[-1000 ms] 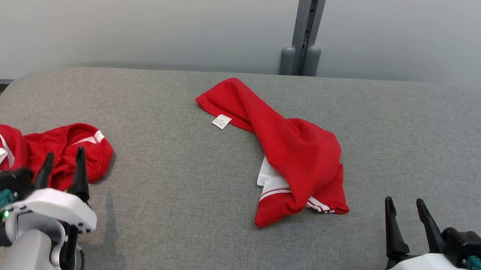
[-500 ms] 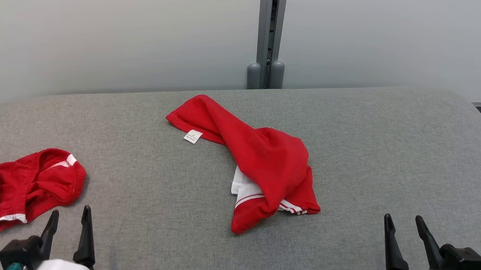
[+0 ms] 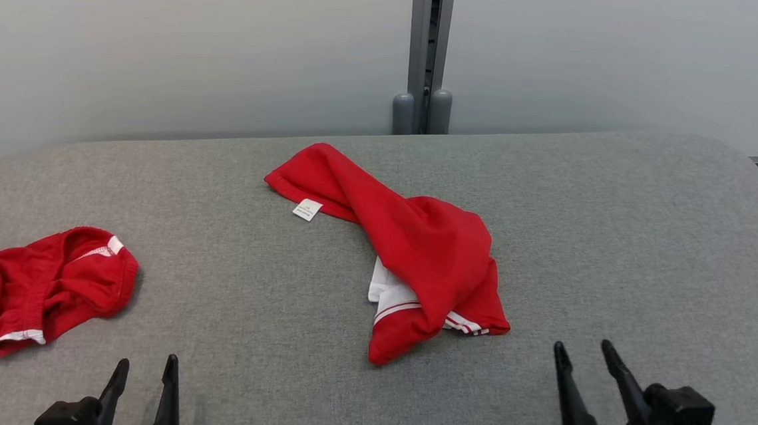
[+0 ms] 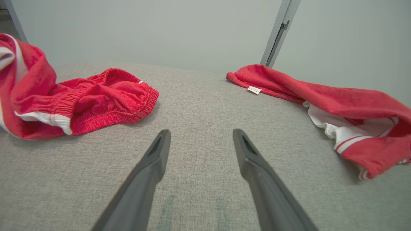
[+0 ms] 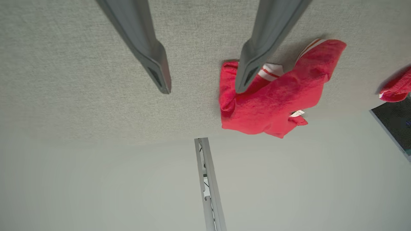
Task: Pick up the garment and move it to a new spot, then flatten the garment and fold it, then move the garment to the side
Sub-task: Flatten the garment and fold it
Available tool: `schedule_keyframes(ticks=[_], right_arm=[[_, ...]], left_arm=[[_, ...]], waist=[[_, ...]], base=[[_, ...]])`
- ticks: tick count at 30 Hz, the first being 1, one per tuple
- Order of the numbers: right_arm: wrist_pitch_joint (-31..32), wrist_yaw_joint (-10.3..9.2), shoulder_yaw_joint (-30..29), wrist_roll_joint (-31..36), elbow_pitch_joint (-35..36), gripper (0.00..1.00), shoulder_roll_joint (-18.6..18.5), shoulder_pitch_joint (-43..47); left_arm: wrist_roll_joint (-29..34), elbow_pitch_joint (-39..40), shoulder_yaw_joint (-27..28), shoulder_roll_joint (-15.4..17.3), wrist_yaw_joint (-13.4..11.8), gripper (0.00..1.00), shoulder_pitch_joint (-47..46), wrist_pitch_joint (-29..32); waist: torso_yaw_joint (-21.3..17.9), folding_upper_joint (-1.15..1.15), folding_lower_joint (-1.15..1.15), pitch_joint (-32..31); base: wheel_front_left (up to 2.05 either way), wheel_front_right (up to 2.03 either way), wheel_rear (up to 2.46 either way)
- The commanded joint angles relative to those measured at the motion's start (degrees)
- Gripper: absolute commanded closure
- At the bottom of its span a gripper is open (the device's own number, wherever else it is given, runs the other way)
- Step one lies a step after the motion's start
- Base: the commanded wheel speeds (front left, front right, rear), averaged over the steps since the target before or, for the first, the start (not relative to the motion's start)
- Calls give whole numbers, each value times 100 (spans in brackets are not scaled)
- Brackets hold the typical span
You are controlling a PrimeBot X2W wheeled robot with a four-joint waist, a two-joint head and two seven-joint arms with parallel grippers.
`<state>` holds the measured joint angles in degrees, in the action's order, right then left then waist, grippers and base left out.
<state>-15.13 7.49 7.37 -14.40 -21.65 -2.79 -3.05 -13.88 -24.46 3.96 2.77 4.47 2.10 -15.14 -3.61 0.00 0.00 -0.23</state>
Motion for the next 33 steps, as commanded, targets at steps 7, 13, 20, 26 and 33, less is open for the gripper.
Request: schedule_keyframes(ticks=[7, 13, 20, 26, 33], right_arm=[[-3, 1, 1001, -380, -176, 0, -34, -416], [-2, 1, 1451, -772, -567, 0, -39, -948], [-3, 1, 1810, -1018, -1261, 0, -39, -1571], [-2, 1, 1892, -1129, -1231, 100, -33, -1877], [-3, 1, 2167, -1268, -504, 100, -25, -2158]], left_arm=[[-105, -39, -351, 24, -24, 0, -172, -1], [-168, -106, -505, 25, 19, 0, -304, -1], [-276, -103, -614, 22, -35, 0, -465, -1], [-299, -72, -632, 21, -57, 0, -547, -1], [-318, -142, -620, 21, -16, 0, -463, -1]], waist=[[398, 0, 0, 256], [721, 0, 0, 532], [989, 0, 0, 784], [1067, 0, 0, 841], [990, 0, 0, 635]], base=[[0, 0, 0], [0, 0, 0], [0, 0, 0], [0, 0, 0], [0, 0, 0]])
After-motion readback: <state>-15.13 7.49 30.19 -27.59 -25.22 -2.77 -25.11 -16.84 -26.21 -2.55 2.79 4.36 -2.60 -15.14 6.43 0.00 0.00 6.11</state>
